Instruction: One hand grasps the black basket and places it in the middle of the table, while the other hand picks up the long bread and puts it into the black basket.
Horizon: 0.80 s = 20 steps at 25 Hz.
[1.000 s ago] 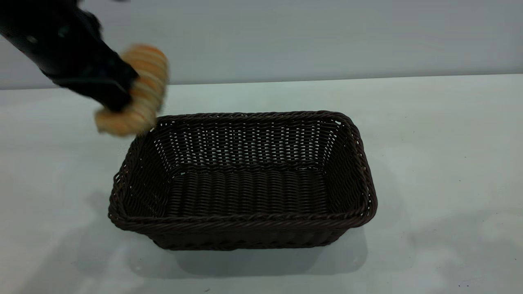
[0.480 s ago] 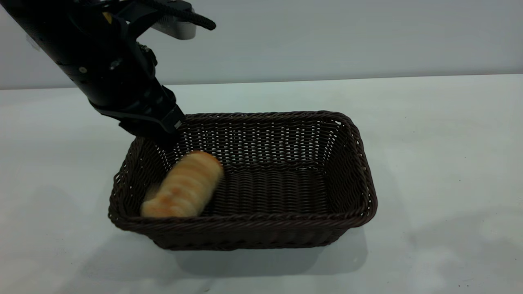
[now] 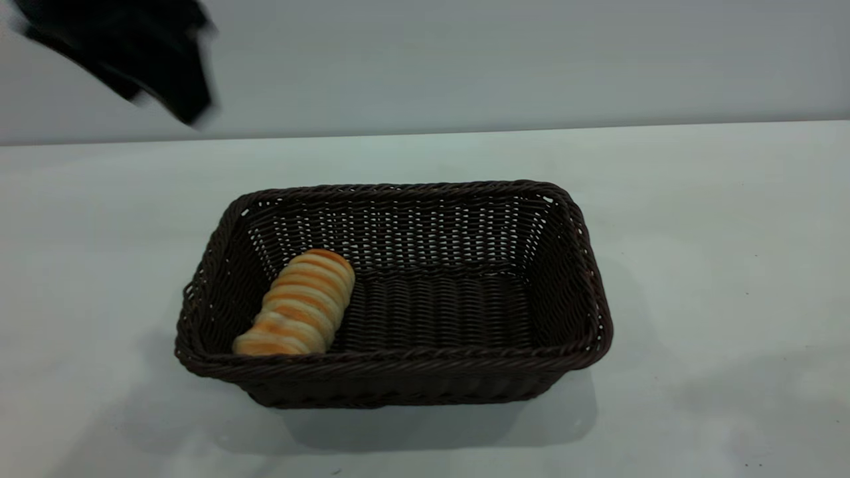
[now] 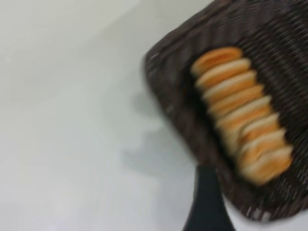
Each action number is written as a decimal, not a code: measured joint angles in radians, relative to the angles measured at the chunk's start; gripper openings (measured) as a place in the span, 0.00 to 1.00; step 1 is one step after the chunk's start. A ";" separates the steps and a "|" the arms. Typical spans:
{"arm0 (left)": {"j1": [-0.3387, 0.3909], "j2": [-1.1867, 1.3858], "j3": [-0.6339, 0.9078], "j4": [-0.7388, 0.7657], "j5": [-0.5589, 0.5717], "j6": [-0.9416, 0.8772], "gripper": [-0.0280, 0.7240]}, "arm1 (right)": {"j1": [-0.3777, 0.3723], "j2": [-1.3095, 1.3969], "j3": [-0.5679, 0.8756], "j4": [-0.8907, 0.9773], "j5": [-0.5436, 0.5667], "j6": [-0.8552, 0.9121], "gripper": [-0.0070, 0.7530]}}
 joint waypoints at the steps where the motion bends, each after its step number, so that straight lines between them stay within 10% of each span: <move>1: 0.001 -0.036 -0.009 0.028 0.049 -0.008 0.77 | 0.000 -0.014 0.000 0.000 0.000 0.000 0.72; 9: 0.007 -0.317 -0.020 0.130 0.436 -0.019 0.77 | 0.000 -0.174 0.071 0.015 0.000 0.002 0.70; 20: 0.007 -0.736 -0.019 -0.021 0.442 0.013 0.76 | 0.000 -0.466 0.302 0.066 0.000 0.002 0.70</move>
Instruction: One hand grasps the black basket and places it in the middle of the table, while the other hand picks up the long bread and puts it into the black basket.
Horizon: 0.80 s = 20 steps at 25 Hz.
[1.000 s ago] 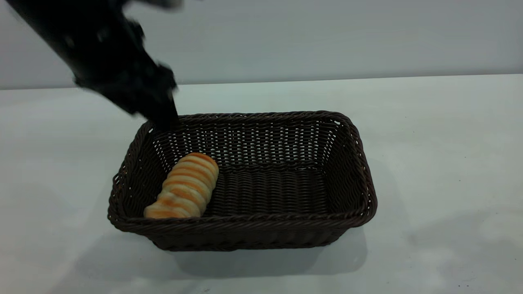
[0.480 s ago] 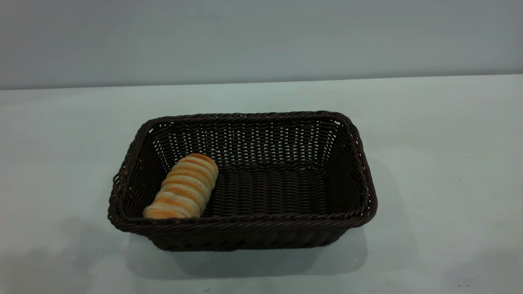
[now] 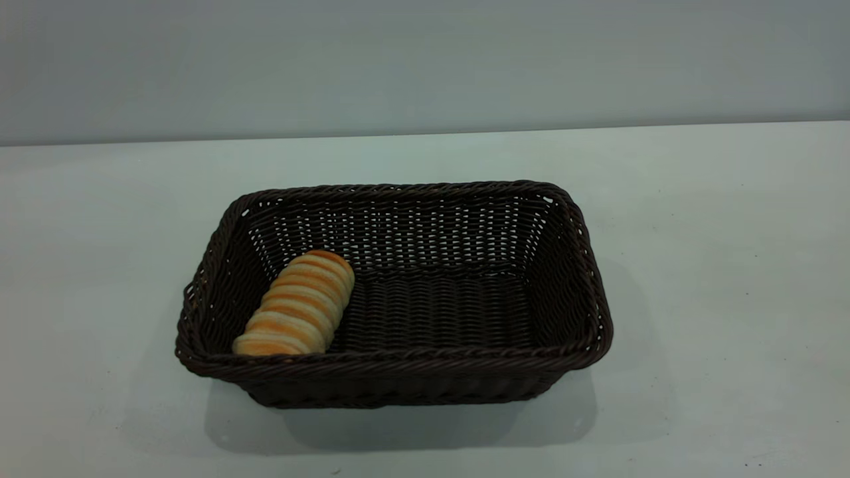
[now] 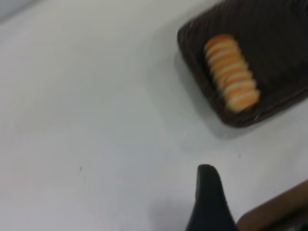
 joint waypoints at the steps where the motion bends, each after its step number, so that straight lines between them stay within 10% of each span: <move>1: 0.000 -0.043 0.002 -0.009 0.000 0.000 0.76 | 0.000 -0.032 0.011 0.000 0.000 0.000 0.70; 20: 0.000 -0.689 0.537 -0.063 0.001 -0.001 0.68 | 0.000 -0.513 0.257 -0.001 -0.002 -0.102 0.70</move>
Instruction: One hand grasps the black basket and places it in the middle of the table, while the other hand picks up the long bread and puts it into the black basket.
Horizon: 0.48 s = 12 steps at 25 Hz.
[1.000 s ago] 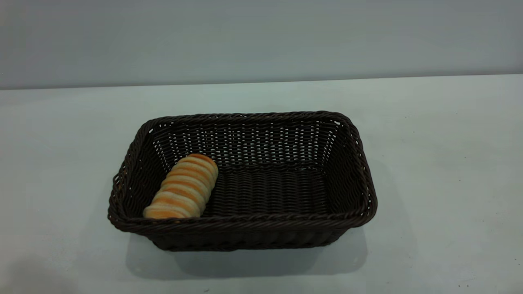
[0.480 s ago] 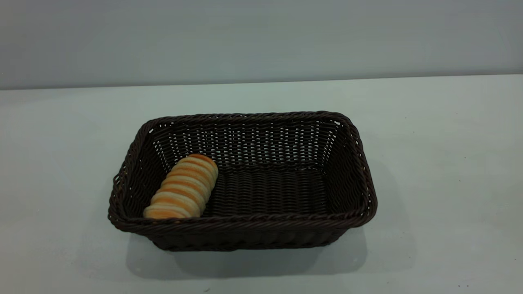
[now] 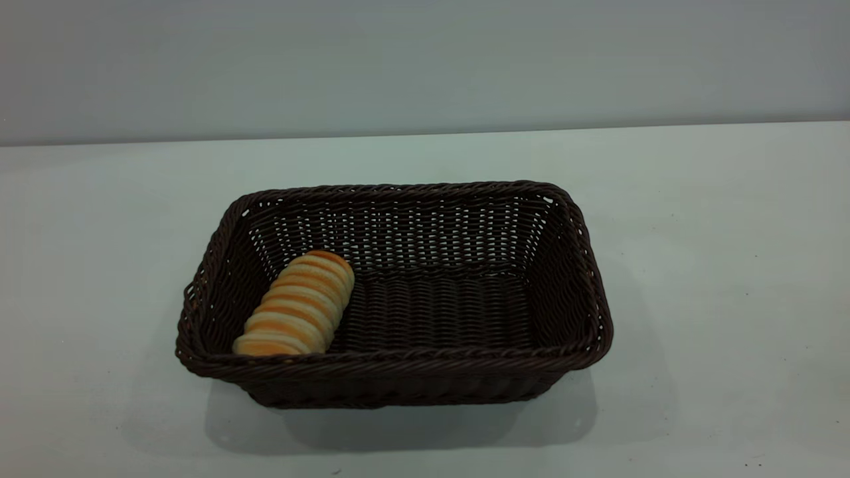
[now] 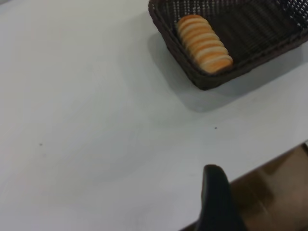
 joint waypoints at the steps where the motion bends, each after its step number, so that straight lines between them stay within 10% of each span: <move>1: 0.000 -0.017 0.017 -0.014 0.000 0.000 0.68 | 0.000 -0.008 0.019 -0.002 -0.008 -0.004 0.70; 12: 0.000 -0.084 0.100 -0.075 -0.006 -0.022 0.68 | 0.000 -0.019 0.231 -0.052 -0.106 -0.004 0.70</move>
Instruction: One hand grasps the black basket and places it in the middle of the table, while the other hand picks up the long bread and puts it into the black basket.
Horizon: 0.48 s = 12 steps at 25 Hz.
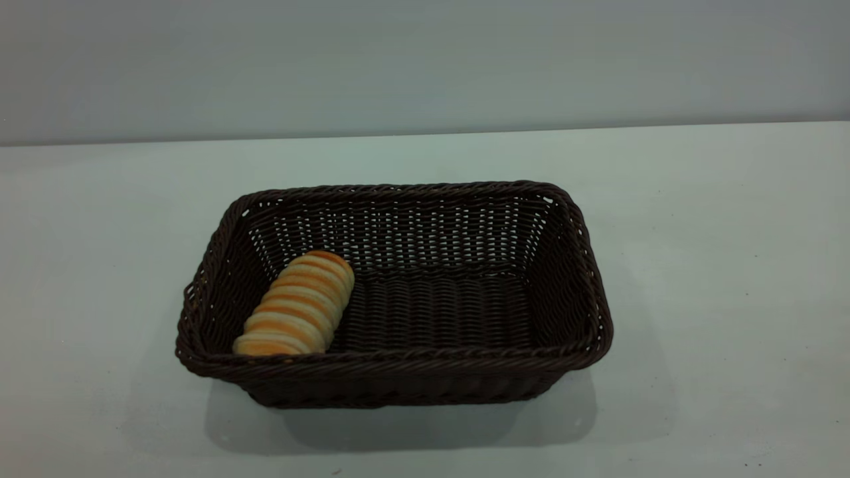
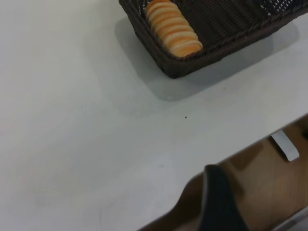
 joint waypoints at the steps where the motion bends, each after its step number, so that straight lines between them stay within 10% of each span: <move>1: 0.000 0.000 0.004 -0.002 0.000 0.000 0.68 | 0.000 0.000 0.000 0.000 0.000 0.000 0.70; 12: 0.000 0.000 0.031 -0.012 -0.025 -0.005 0.68 | 0.000 0.000 0.000 0.000 0.000 0.000 0.70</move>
